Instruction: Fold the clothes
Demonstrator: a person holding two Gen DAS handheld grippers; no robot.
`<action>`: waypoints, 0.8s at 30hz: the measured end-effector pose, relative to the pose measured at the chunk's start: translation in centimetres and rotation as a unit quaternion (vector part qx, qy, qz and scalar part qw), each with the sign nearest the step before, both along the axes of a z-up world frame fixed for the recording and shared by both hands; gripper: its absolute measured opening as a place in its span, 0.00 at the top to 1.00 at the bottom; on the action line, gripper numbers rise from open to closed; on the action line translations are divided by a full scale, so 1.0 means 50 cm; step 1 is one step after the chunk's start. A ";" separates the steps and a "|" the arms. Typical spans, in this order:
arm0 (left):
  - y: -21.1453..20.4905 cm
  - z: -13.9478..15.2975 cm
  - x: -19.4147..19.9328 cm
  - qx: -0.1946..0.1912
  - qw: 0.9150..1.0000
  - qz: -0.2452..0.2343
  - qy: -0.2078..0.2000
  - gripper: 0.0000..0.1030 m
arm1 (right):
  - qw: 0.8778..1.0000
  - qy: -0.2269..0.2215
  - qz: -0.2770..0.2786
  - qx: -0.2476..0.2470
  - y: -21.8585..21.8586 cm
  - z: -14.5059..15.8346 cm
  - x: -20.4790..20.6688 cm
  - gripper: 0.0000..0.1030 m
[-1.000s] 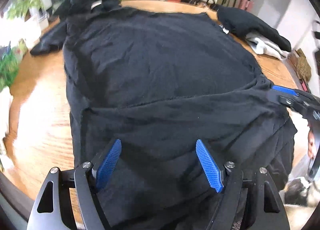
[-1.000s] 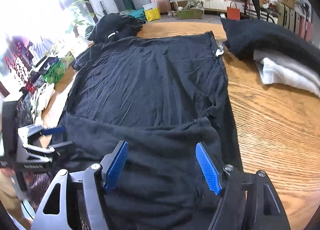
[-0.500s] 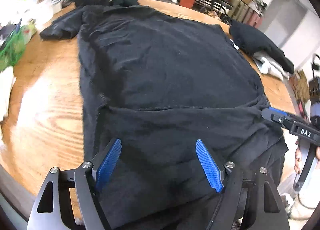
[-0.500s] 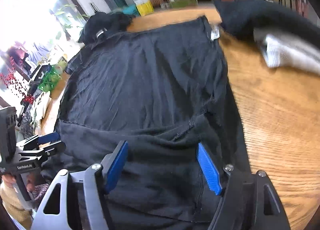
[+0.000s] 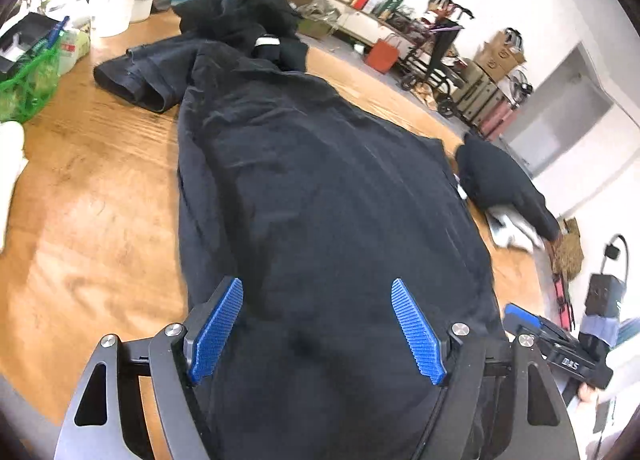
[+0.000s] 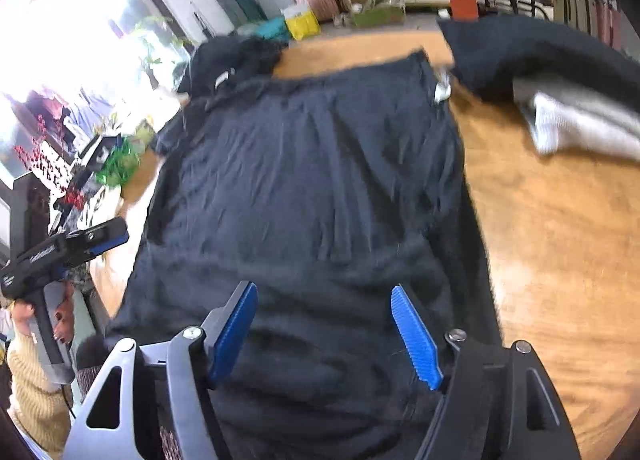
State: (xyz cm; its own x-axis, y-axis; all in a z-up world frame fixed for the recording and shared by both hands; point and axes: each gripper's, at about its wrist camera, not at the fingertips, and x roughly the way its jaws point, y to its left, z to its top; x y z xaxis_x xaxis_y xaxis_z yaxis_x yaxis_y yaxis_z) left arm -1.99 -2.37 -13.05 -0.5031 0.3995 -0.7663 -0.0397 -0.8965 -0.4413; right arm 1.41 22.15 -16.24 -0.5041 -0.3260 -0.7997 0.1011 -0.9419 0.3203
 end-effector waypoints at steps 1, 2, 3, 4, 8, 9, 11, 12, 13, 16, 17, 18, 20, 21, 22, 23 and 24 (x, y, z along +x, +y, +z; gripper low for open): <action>0.001 -0.012 -0.017 0.007 1.000 0.003 -0.008 0.25 | 1.000 0.003 -0.006 -0.004 0.005 0.003 -0.014 0.28; 0.001 -0.023 -0.030 0.012 1.000 0.005 -0.015 0.25 | 1.000 0.003 -0.013 -0.013 0.011 0.003 -0.031 0.28; 0.003 -0.036 -0.040 0.011 1.000 0.007 -0.022 0.25 | 0.999 -0.002 -0.019 -0.026 0.017 -0.001 -0.050 0.28; 0.002 -0.048 -0.049 0.002 1.000 0.012 -0.029 0.25 | 0.999 -0.010 -0.023 -0.040 0.022 -0.008 -0.067 0.28; -0.001 -0.059 -0.051 -0.047 0.999 0.016 -0.016 0.26 | 0.997 -0.030 -0.039 -0.058 0.027 -0.037 -0.128 0.28; -0.001 -0.059 -0.049 -0.060 0.998 0.011 -0.012 0.26 | 0.997 -0.035 -0.044 -0.053 0.027 -0.046 -0.141 0.29; -0.003 -0.061 -0.047 -0.082 0.997 0.002 -0.012 0.26 | 0.997 -0.045 -0.057 -0.037 0.030 -0.064 -0.163 0.29; -0.004 -0.062 -0.045 -0.089 0.996 0.001 -0.011 0.26 | 0.996 -0.051 -0.064 -0.024 0.032 -0.073 -0.172 0.29; -0.007 -0.063 -0.044 -0.095 0.995 0.000 -0.010 0.27 | 0.997 -0.047 -0.067 -0.014 0.034 -0.076 -0.178 0.29; -0.018 -0.063 -0.046 -0.082 0.997 0.001 -0.012 0.27 | 0.996 -0.050 -0.074 -0.010 0.047 -0.080 -0.188 0.30; -0.021 -0.063 -0.048 -0.077 0.997 0.003 -0.016 0.27 | 0.996 -0.052 -0.076 -0.014 0.054 -0.081 -0.191 0.30; -0.023 -0.060 -0.052 -0.065 0.998 0.003 -0.025 0.27 | 0.995 -0.057 -0.077 -0.016 0.056 -0.080 -0.194 0.33; -0.024 -0.050 -0.060 -0.020 0.999 -0.003 -0.043 0.27 | 0.996 -0.063 -0.068 -0.017 0.053 -0.069 -0.201 0.33; -0.024 -0.040 -0.064 0.017 0.999 -0.013 -0.039 0.27 | 0.997 -0.051 -0.057 -0.015 0.045 -0.056 -0.207 0.33; -0.021 -0.026 -0.072 0.029 0.999 -0.019 -0.027 0.27 | 0.998 -0.036 -0.049 -0.013 0.037 -0.043 -0.214 0.32; -0.016 -0.011 -0.083 0.026 0.999 -0.021 -0.011 0.27 | 0.999 -0.022 -0.041 -0.011 0.029 -0.029 -0.220 0.31; -0.009 0.001 -0.097 0.006 1.000 -0.018 0.004 0.27 | 0.999 -0.012 -0.037 -0.010 0.021 -0.022 -0.233 0.28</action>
State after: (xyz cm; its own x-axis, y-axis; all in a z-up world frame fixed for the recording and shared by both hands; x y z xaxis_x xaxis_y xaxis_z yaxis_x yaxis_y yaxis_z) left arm -6.86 -2.80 -12.99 -0.4949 0.4260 -0.7574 -0.0749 -0.8893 -0.4512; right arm -10.22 23.21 -17.32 -0.5079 -0.3050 -0.8056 0.0230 -0.9397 0.3413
